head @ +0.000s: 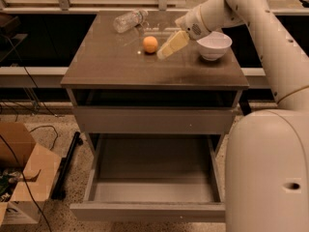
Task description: Place orange into middle drawer
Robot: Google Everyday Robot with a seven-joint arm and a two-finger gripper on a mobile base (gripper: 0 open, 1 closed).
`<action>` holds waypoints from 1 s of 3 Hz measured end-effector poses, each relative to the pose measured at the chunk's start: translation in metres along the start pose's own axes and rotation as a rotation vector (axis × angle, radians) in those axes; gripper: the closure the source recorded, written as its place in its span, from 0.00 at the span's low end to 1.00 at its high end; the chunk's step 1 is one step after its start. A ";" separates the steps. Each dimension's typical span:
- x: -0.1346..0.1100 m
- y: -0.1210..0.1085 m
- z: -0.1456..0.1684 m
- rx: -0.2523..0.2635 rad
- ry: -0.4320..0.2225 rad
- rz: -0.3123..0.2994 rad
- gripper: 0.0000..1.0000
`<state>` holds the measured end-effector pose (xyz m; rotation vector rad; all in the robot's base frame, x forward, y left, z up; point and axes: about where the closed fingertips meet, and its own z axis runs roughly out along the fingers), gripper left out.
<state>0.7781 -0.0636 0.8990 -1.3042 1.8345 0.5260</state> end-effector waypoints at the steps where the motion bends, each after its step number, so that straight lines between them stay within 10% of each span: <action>1: -0.002 -0.005 0.024 -0.032 0.002 0.013 0.00; 3: -0.015 -0.015 0.058 -0.043 -0.008 0.041 0.00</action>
Offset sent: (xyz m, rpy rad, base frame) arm 0.0575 0.0342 -0.0067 0.0330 0.0477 0.0021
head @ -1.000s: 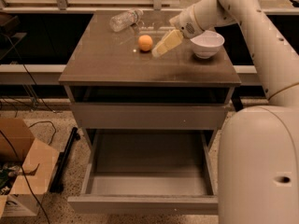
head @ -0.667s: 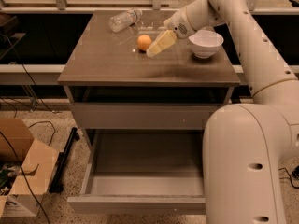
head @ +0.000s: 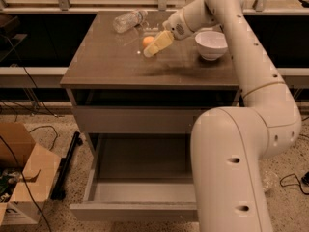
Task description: Place orange into middle drawer
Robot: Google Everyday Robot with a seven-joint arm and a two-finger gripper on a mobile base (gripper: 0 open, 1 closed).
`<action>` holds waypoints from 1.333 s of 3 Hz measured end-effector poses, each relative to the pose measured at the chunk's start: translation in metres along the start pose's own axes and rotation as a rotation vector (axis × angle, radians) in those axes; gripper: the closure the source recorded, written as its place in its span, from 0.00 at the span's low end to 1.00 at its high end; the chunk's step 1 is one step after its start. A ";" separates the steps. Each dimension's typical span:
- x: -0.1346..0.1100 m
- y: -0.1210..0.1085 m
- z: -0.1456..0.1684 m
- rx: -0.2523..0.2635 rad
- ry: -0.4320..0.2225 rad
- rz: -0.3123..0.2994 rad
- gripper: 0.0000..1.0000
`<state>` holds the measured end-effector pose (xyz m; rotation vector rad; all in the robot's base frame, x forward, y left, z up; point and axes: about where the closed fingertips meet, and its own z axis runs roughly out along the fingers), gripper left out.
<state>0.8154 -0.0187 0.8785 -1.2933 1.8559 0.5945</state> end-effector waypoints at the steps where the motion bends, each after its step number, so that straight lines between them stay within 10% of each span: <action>1: -0.002 -0.002 0.015 -0.007 0.002 0.015 0.00; 3: -0.002 -0.015 0.039 0.034 0.013 0.048 0.00; 4: 0.003 -0.017 0.047 0.038 0.031 0.074 0.15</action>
Offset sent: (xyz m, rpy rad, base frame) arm 0.0373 0.0231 -0.0155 -0.0042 0.0120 -0.0697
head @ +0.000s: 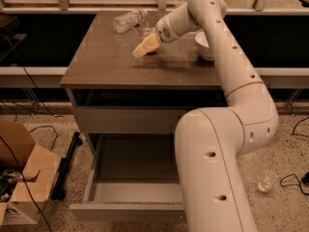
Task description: Place orange into middle drawer
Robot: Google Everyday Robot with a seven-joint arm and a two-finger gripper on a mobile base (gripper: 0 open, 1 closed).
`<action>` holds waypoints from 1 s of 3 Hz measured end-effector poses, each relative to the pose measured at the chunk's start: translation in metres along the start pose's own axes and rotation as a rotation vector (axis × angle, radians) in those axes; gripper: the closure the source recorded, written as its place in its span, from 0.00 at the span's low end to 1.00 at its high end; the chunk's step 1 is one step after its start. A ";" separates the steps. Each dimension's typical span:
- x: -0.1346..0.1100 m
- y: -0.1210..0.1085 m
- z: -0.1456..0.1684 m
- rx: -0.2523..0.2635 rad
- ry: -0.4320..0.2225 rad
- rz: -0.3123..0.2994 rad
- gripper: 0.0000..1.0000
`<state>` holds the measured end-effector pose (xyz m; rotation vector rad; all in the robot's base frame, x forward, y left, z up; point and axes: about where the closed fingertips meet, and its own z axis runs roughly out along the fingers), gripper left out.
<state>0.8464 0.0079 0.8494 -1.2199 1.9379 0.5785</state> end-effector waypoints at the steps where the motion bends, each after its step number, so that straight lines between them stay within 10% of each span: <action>1: 0.010 -0.004 0.001 0.010 0.027 0.027 0.46; 3: -0.002 0.000 -0.023 0.048 0.050 -0.019 0.93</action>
Offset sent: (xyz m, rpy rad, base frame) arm -0.0107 -0.0252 0.0017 -0.0489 0.0112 -0.0668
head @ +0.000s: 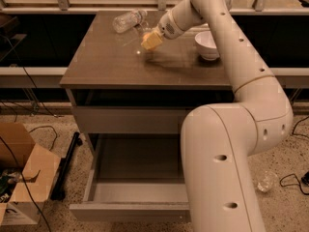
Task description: Place orange into middle drawer
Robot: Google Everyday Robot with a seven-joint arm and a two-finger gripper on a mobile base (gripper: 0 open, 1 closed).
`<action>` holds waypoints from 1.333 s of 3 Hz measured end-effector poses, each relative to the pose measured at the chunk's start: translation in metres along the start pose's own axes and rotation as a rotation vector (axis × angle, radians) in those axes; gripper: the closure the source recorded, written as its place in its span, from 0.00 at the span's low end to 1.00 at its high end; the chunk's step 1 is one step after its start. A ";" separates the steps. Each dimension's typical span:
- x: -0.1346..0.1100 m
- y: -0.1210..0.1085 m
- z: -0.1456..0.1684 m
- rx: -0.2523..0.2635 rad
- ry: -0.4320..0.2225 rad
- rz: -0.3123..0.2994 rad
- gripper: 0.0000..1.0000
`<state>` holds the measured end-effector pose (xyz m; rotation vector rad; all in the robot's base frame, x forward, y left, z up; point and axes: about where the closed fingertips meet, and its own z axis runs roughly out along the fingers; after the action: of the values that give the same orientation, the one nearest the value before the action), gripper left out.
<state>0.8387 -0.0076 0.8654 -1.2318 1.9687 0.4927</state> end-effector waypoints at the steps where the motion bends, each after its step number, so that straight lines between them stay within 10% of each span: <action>1: -0.023 0.018 -0.026 0.029 0.009 -0.055 1.00; 3: -0.080 0.072 -0.177 0.214 -0.159 -0.143 1.00; 4: -0.095 0.146 -0.231 0.219 -0.230 -0.171 1.00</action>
Offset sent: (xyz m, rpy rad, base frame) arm -0.2209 0.0389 -0.0395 -0.1289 0.0448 0.1054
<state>0.6433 -0.0352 1.0771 -1.1381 1.6597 0.3081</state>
